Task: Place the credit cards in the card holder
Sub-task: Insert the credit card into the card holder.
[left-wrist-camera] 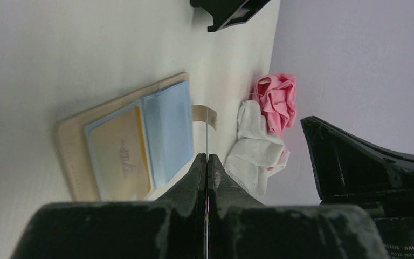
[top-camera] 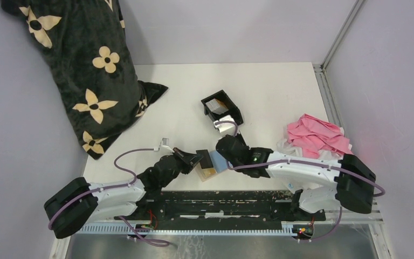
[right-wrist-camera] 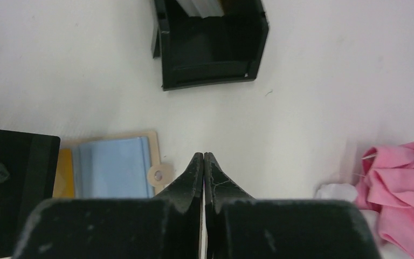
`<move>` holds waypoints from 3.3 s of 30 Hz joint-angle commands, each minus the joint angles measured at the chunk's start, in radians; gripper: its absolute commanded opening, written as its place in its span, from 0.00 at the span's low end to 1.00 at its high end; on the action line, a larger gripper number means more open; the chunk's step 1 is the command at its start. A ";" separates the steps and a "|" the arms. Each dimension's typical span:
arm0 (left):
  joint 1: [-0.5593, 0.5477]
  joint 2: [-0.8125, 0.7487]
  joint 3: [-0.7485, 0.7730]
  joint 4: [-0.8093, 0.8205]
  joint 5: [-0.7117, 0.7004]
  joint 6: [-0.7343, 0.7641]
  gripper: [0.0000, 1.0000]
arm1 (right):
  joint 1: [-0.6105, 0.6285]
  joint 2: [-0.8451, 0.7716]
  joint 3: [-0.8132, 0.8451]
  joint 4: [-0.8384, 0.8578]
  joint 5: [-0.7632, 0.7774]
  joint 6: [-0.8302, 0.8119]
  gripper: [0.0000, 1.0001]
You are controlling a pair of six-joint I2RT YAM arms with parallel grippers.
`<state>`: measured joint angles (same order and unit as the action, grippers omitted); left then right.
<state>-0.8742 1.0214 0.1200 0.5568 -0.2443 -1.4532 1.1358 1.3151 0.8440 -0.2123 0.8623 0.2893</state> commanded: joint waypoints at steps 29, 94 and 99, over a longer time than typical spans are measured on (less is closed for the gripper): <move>-0.293 0.463 -0.011 0.433 -0.502 -0.052 0.03 | -0.119 0.294 0.000 0.107 -0.316 0.180 0.01; 0.047 0.202 -0.014 0.393 0.088 0.286 0.03 | -0.152 0.253 -0.065 0.059 -0.287 0.329 0.01; 0.026 0.317 0.008 0.474 0.105 0.283 0.03 | -0.151 0.228 -0.090 0.058 -0.284 0.339 0.01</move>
<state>-0.8341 1.2797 0.1032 0.9096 -0.1688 -1.1580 0.9825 1.5929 0.7620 -0.1558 0.5644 0.6163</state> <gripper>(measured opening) 0.044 0.012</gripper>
